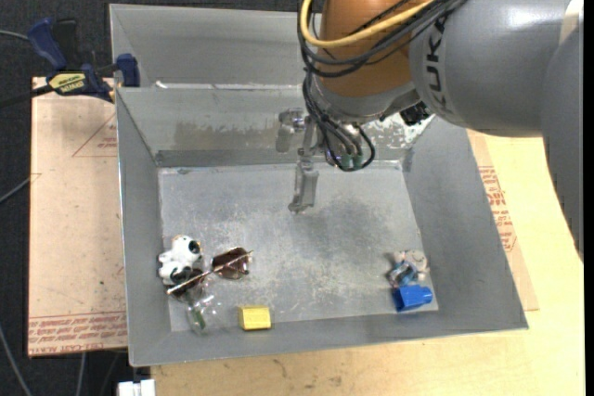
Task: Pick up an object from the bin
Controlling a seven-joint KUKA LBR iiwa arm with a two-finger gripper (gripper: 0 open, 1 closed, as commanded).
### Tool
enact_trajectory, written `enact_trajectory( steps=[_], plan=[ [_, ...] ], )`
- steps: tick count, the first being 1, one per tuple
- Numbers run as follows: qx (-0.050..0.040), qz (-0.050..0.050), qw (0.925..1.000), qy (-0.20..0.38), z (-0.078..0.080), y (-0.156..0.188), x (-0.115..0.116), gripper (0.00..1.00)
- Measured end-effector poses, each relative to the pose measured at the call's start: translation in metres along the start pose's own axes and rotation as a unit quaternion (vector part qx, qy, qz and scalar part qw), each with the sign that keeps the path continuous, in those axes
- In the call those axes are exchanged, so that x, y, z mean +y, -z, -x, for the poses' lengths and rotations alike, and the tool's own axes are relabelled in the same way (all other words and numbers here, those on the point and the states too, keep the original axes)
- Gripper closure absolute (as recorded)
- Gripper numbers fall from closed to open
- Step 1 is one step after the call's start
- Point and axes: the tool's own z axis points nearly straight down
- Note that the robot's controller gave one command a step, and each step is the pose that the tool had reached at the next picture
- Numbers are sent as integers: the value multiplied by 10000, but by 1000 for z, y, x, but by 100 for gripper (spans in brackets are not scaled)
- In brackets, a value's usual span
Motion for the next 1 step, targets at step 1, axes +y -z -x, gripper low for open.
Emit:
enact_trajectory(
  steps=[1],
  plan=[
    [-40, 3, 10000, -11, 2, 5, -1, 0]
  ],
)
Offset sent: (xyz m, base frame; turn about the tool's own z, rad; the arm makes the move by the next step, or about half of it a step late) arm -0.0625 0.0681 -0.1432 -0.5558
